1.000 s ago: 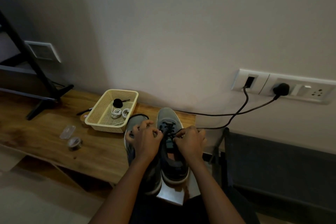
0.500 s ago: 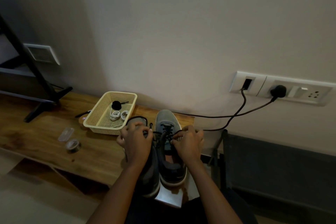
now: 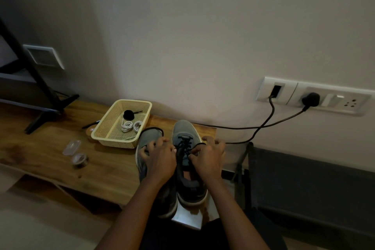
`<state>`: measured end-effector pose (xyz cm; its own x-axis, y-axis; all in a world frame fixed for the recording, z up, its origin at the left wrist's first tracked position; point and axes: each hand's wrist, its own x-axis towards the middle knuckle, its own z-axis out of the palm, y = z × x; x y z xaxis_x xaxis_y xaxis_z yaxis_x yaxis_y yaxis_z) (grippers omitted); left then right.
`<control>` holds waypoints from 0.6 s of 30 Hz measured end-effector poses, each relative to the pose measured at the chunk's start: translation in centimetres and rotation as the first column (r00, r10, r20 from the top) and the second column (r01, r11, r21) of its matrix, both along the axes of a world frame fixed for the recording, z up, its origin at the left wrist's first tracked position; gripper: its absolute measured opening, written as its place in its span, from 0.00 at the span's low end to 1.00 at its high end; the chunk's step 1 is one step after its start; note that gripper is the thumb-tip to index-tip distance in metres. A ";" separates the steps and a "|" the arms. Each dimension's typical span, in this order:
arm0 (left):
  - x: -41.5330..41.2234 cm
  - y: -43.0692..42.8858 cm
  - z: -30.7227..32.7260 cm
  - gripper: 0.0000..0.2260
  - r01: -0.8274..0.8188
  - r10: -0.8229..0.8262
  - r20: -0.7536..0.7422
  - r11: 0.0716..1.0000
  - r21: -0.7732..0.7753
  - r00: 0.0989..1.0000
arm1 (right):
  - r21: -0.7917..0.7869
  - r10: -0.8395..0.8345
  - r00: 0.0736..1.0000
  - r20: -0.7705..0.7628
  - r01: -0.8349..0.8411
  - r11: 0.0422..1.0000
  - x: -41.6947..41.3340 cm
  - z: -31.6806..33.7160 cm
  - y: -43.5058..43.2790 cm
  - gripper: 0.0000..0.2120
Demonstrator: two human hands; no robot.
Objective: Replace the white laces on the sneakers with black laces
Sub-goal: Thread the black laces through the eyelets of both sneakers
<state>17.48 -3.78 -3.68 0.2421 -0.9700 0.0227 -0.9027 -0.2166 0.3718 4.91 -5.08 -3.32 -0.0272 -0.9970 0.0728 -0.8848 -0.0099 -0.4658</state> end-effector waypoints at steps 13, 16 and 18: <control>0.2 -0.1 1.1 0.11 -0.568 0.281 -0.650 0.773 -0.282 0.706 | 0.001 0.001 1.000 0.010 -0.001 1.000 -0.1 -0.5 -0.1 0.10; 0.2 0.2 1.4 0.09 -0.485 0.128 -0.745 0.827 -0.284 0.654 | 0.026 -0.026 0.994 0.102 0.023 0.999 -0.3 -0.8 -0.3 0.10; 0.0 0.3 1.2 0.08 -0.371 0.099 -0.622 0.870 -0.324 0.777 | 0.057 -0.056 0.979 0.194 0.046 0.997 -0.5 -0.9 -0.5 0.09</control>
<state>17.52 -3.48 -2.51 0.5593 -0.8092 0.1799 -0.4316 -0.0989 0.8966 4.36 -5.57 -4.20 -0.0866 -0.9962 0.0090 -0.7755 0.0617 -0.6284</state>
